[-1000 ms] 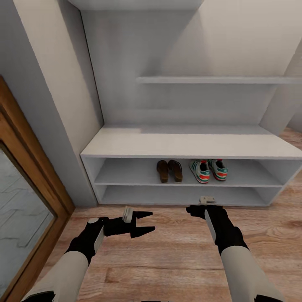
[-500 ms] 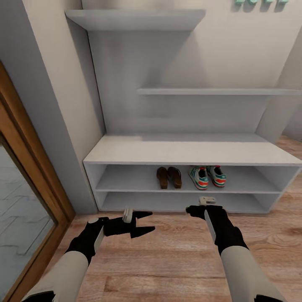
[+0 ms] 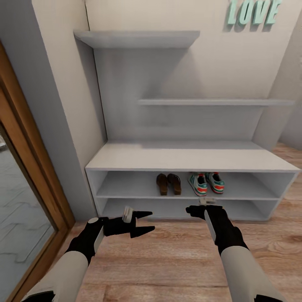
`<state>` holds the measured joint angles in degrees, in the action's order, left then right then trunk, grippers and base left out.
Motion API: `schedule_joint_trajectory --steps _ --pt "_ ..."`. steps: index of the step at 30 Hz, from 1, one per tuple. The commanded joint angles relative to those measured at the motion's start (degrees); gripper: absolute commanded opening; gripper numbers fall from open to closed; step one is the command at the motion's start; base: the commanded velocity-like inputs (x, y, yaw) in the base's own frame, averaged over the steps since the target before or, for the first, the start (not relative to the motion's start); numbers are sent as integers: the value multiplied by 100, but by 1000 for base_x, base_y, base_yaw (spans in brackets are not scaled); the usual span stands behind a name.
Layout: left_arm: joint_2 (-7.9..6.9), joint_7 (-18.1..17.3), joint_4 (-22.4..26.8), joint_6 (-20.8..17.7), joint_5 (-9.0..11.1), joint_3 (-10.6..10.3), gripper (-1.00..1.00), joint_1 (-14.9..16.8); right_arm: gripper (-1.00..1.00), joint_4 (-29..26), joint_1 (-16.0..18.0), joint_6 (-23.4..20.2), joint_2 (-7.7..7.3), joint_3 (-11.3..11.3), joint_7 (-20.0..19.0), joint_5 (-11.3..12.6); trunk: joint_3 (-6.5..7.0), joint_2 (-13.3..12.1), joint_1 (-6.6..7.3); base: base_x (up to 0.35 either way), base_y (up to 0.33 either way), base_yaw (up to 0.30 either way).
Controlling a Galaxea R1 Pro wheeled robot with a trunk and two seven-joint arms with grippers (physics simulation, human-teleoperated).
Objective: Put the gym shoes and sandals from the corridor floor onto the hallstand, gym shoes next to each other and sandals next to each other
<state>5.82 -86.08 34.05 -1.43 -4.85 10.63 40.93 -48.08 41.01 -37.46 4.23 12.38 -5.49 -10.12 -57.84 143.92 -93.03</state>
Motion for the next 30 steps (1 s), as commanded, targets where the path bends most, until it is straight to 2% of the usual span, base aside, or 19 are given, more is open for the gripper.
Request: schedule_joint_trajectory --steps 1,21,30 --pt "9 -32 4 -16 -51 44 100 4 100 -9 3 -24 7 29 -58 -60 17 1 4 0 0 0" --pt "-1 -32 0 -22 -37 46 100 3 100 -8 3 -24 7 30 -58 -60 39 -1 6 -5 0 0" --pt "0 -25 -3 -20 -34 44 100 3 100 -5 3 -24 7 29 -58 -60 39 -1 6 -258 0 0"
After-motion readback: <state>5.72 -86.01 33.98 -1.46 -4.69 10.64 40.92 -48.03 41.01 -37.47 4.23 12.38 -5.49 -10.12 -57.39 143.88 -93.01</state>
